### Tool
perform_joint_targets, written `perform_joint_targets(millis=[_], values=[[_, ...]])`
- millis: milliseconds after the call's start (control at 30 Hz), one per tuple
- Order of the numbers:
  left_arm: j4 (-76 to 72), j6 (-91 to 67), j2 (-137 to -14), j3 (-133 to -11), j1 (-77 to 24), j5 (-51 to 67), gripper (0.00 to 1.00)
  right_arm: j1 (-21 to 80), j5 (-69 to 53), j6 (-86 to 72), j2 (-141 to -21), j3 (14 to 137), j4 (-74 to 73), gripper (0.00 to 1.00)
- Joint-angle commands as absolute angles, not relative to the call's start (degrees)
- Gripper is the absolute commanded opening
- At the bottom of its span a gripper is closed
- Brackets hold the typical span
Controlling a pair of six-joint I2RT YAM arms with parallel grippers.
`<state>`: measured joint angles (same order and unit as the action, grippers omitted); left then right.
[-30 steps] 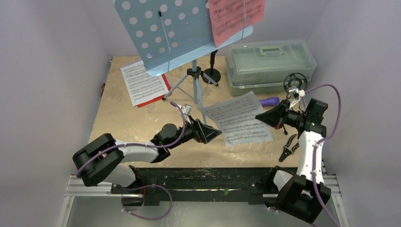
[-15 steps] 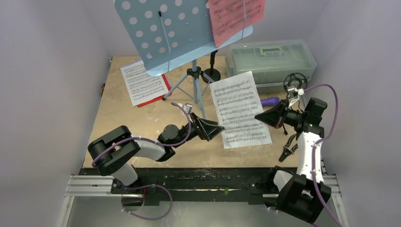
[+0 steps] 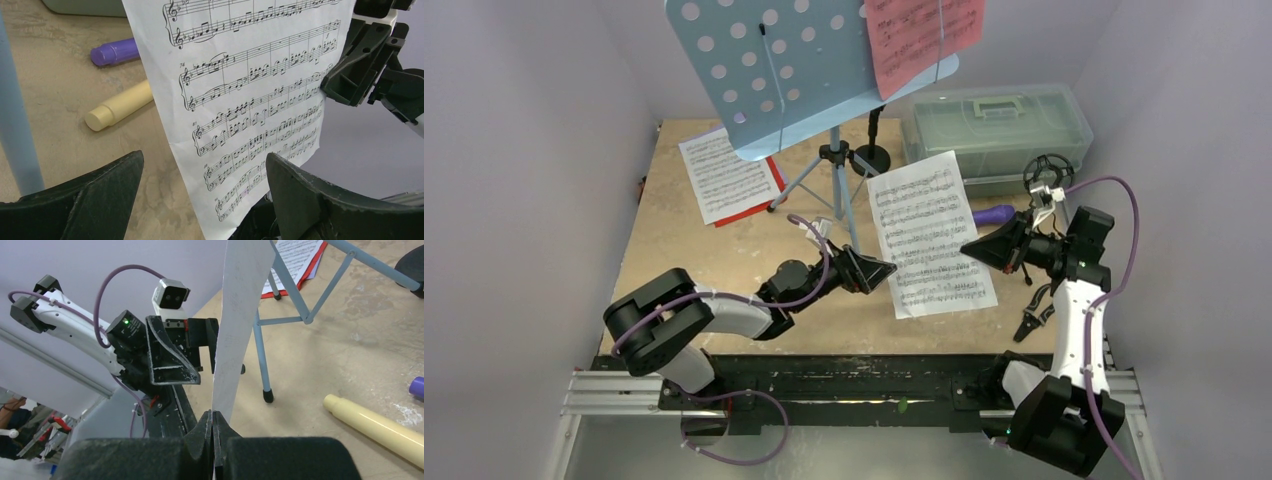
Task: Pack up the instrument practice props
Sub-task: Pick up the sheet music from the music stand.
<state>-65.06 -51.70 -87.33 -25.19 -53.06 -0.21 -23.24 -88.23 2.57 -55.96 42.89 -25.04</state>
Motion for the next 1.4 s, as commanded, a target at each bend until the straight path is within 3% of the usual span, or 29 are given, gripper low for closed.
perform_joint_targets(millis=[0,700,933,1367], values=[[-71.4,-52.5,-89.3,-27.5,-53.3,2.8,0.91,-22.8,-93.7,4.8,-53.7,46.3,-28.7,0.00],[-91.8,-59.2,-94.9,-26.1,-51.6,6.3,0.85,-20.0,-93.7,9.8,-50.9,52.6,-41.1,0.00],[-101.8,-63.0,-99.6,-26.7,-51.5,9.5,0.77,-20.0,-93.7,10.0,-51.2,52.3,-41.0,0.00],[-101.9,-63.3,-99.0,-28.5,-51.2,12.0,0.73,-20.0,-92.9,9.2,-52.1,50.1,-38.2,0.00]])
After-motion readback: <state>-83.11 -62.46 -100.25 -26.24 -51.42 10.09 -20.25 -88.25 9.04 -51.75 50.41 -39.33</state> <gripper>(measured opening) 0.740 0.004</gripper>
